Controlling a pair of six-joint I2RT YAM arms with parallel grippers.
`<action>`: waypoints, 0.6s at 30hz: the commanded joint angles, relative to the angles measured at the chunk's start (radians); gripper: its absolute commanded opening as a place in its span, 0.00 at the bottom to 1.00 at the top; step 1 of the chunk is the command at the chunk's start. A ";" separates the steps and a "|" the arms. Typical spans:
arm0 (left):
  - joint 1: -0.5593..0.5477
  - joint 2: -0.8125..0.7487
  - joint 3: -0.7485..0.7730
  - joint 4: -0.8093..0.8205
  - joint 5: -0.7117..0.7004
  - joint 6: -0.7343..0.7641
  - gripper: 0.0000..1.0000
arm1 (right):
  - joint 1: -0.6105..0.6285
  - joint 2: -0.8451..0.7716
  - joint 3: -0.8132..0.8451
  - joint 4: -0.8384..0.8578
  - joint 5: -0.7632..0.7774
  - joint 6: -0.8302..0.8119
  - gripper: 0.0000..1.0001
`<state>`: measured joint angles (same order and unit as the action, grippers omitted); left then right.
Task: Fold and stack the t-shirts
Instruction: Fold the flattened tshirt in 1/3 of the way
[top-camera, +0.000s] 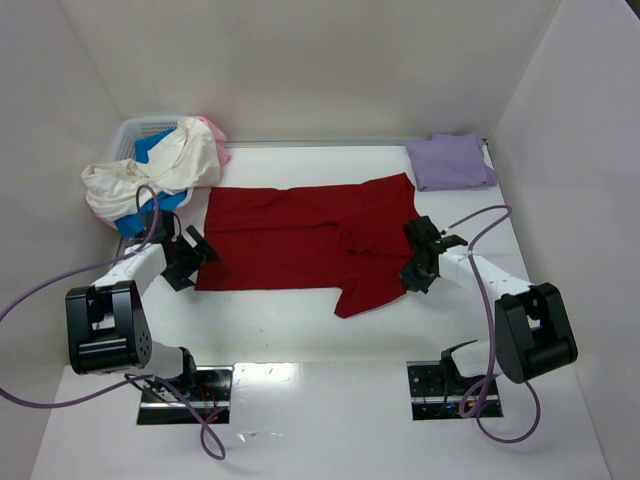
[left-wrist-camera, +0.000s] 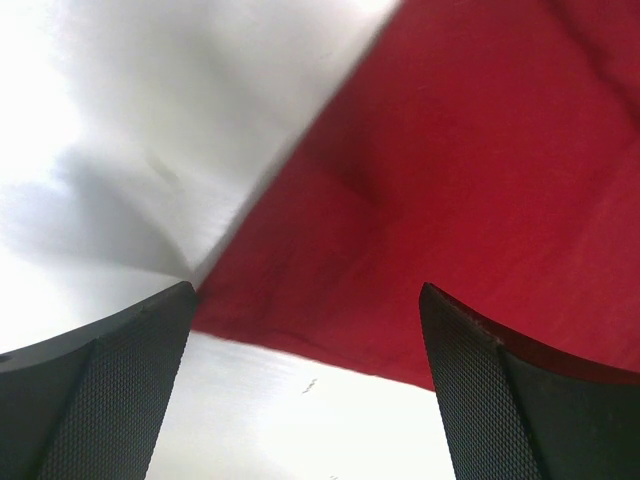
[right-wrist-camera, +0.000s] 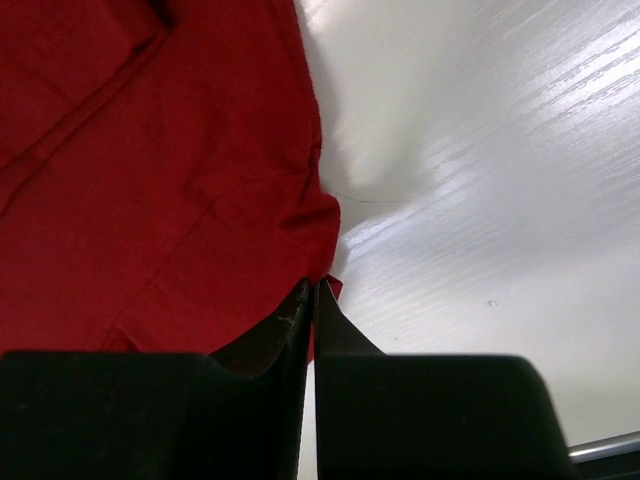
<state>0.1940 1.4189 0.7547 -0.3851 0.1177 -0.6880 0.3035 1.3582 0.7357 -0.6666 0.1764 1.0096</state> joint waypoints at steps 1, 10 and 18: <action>0.004 -0.031 -0.014 -0.076 -0.068 -0.033 1.00 | 0.009 -0.042 -0.006 0.052 0.018 0.020 0.05; 0.004 -0.057 -0.069 -0.058 -0.138 -0.099 0.96 | 0.009 -0.033 0.004 0.061 0.000 0.020 0.08; 0.004 -0.037 -0.078 -0.028 -0.127 -0.099 0.80 | 0.009 -0.042 0.004 0.061 0.000 0.020 0.08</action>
<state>0.1940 1.3750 0.6907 -0.4355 -0.0040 -0.7681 0.3035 1.3449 0.7338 -0.6365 0.1612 1.0134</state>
